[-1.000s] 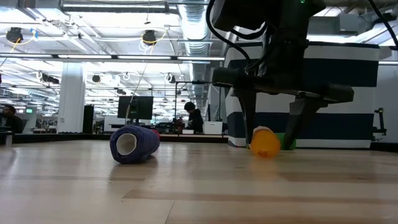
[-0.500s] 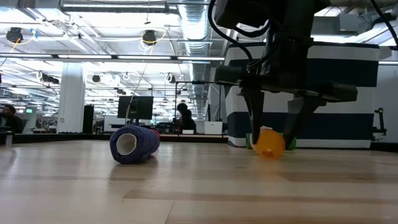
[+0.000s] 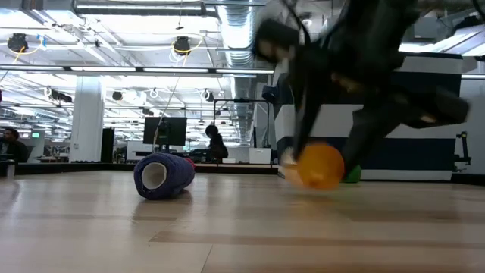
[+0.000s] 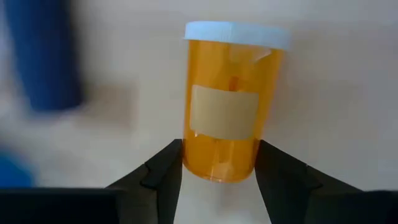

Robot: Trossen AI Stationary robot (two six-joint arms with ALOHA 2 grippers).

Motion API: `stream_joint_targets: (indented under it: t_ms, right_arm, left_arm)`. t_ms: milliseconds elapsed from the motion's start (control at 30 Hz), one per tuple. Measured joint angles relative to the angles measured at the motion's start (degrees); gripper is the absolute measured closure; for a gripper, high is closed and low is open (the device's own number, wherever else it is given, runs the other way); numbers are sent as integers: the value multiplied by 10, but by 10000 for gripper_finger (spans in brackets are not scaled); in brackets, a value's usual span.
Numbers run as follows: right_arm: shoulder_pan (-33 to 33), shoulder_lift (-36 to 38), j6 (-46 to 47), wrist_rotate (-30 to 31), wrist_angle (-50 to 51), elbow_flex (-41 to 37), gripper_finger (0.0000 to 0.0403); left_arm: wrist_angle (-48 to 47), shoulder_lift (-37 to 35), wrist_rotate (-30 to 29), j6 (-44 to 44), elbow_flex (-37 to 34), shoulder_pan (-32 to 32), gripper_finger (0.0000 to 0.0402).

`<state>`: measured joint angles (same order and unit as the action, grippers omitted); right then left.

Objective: Pick & place medical supplies in basket/bin
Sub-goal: Put the orange pill bottle into the blue basket

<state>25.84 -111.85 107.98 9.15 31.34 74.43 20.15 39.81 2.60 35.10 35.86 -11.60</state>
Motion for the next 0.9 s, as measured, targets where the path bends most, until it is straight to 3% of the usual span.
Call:
stream_joint_targets:
  t_ms: [200, 367, 900]
  right_arm:
    - [60, 0, -5, 30, -143, 10, 228]
    - [84, -1, -22, 88, -187, 44, 229]
    - [37, 0, -185, 106, -260, 149, 229]
  left_arm:
    - [-10, 0, 3, -1, 0, 0, 170]
    - [-16, 0, 3, -6, 0, 0, 170]
    - [-22, 0, 2, -31, 0, 0, 170]
